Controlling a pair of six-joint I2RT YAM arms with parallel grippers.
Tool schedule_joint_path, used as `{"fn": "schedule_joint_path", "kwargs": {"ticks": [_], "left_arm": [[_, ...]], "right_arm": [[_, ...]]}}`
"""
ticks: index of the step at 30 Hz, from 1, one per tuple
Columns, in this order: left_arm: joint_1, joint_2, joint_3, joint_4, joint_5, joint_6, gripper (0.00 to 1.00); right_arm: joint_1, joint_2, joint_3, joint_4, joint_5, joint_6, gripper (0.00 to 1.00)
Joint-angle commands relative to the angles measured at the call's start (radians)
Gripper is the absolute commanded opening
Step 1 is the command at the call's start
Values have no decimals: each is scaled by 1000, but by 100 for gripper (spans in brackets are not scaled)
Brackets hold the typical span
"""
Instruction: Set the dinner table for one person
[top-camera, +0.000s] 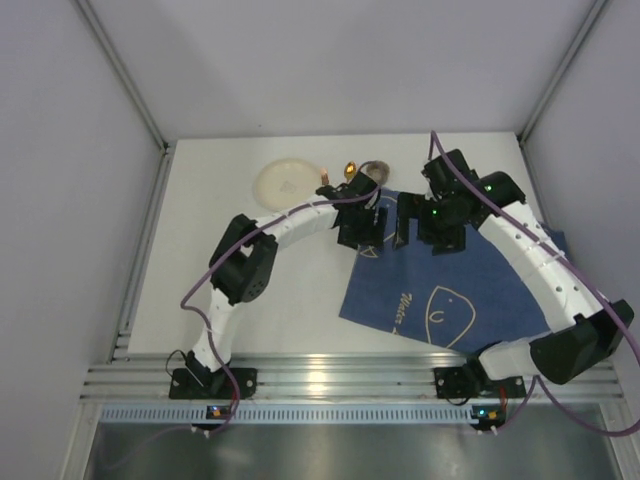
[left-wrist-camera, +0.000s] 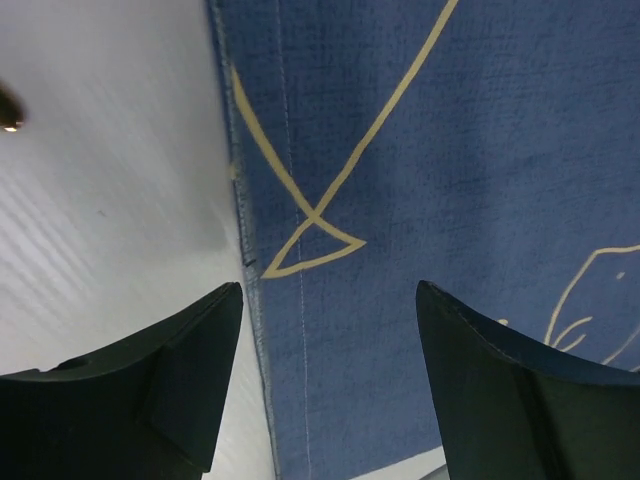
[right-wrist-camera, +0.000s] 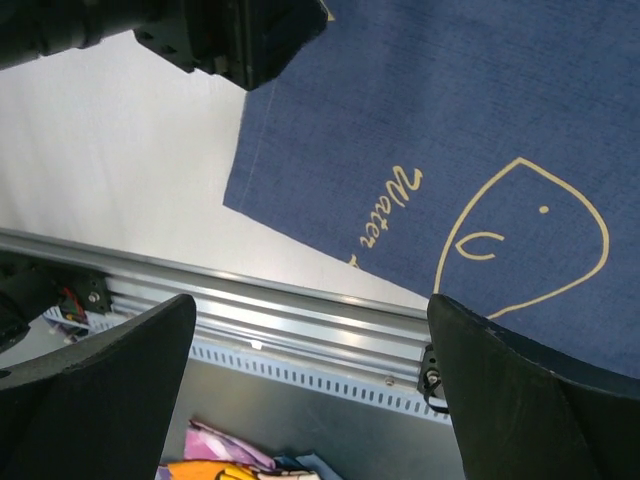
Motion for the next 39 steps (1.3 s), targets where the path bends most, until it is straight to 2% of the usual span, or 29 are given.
{"fn": "schedule_joint_path", "kwargs": {"ticks": [1,4,8,19,22,24,29,32,33,34,36,37,39], "left_arm": [[-34,110,194,-153,-81,48,75],[-42,210,297,-213,-84,51,75],[-53,241,301,-259,-145,36,73],[-106,57,147,-215,-425,37,73],[-106,66,120,-212,-385,47,72],[-114,98,113,-220,-313,47,68],[-166,127,83,-180,-282,65,67],[-171,152,72,-181,-236,32,61],[-171,154,55,-177,-225,24,56],[-172,155,43,-169,-195,18,41],[-171,144,-12,-132,-169,-1,24],[-172,135,-34,-117,-161,-7,2],[-171,96,-112,-80,-126,-31,0]], "right_arm": [[-37,-79,-36,-10,-2,-9,100],[-60,-115,-64,-4,-14,-6,100],[-86,-138,-95,-4,-21,-15,100],[-109,-118,-101,16,-54,-44,100],[-110,-112,-101,22,-59,-48,100],[-110,-109,-101,21,-59,-55,100],[-110,-113,-111,21,-54,-58,100],[-109,-126,-125,22,-53,-59,100],[-109,-129,-128,24,-53,-59,100],[-110,-132,-134,21,-53,-61,100],[-112,-139,-142,24,-48,-64,100],[-110,-144,-148,22,-47,-62,100],[-112,-150,-156,21,-41,-65,100]]}}
